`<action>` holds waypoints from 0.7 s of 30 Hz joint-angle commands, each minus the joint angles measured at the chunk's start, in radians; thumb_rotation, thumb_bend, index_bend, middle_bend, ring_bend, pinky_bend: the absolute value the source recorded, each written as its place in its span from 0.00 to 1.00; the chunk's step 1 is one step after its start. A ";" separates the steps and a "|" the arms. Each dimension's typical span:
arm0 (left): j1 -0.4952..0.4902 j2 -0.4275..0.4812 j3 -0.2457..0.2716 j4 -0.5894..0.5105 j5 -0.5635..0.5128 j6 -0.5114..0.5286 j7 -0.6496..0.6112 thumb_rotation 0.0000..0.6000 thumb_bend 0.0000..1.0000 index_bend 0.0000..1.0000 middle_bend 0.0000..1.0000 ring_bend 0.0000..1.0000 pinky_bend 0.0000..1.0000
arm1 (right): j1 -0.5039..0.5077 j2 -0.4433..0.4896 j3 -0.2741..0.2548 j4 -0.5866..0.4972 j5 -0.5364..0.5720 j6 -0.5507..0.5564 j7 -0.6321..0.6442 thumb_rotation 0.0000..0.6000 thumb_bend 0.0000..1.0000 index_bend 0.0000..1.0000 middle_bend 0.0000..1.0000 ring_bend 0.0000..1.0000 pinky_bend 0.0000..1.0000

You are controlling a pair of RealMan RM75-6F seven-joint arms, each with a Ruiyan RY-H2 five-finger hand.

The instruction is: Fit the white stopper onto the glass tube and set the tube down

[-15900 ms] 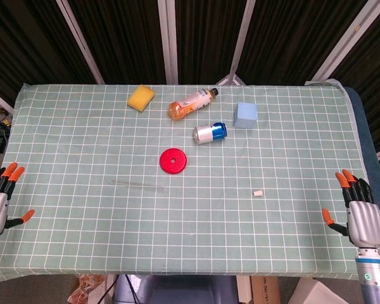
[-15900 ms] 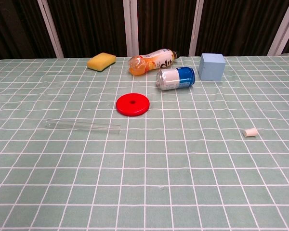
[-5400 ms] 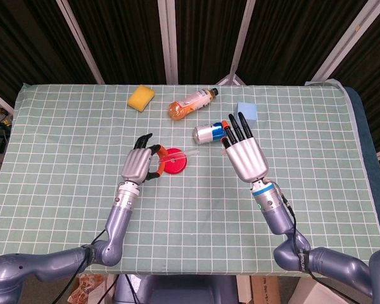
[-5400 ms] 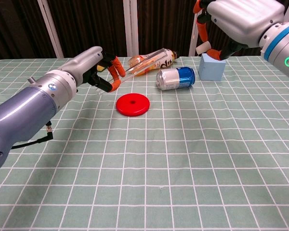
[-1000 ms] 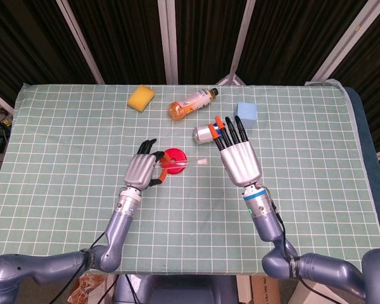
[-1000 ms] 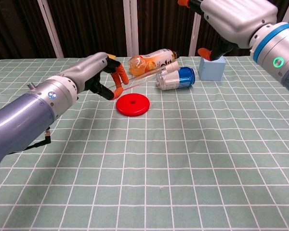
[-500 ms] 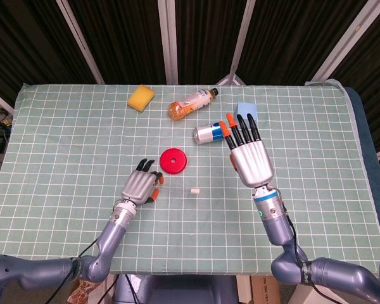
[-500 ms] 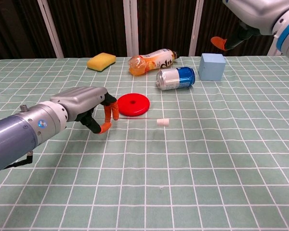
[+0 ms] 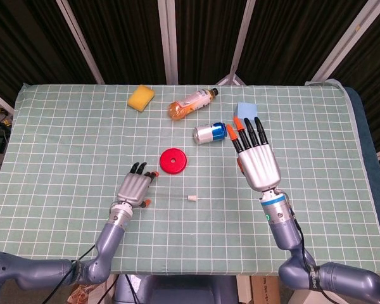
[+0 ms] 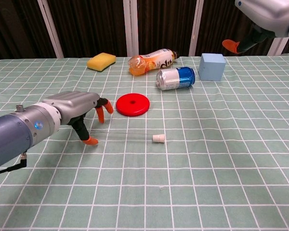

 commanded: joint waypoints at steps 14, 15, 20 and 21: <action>0.277 0.345 0.105 -0.184 0.429 0.288 -0.403 1.00 0.10 0.10 0.10 0.00 0.00 | -0.278 0.213 -0.135 -0.118 0.013 0.139 0.310 1.00 0.33 0.00 0.00 0.00 0.00; 0.307 0.376 0.127 -0.184 0.459 0.312 -0.437 1.00 0.10 0.10 0.09 0.00 0.00 | -0.302 0.232 -0.152 -0.118 0.022 0.138 0.342 1.00 0.32 0.00 0.00 0.00 0.00; 0.435 0.481 0.223 -0.154 0.580 0.414 -0.587 1.00 0.10 0.08 0.07 0.00 0.00 | -0.395 0.285 -0.210 -0.085 0.038 0.143 0.477 1.00 0.32 0.00 0.00 0.00 0.00; 0.453 0.492 0.235 -0.145 0.594 0.429 -0.603 1.00 0.10 0.08 0.07 0.00 0.00 | -0.406 0.288 -0.216 -0.078 0.035 0.146 0.495 1.00 0.32 0.00 0.00 0.00 0.00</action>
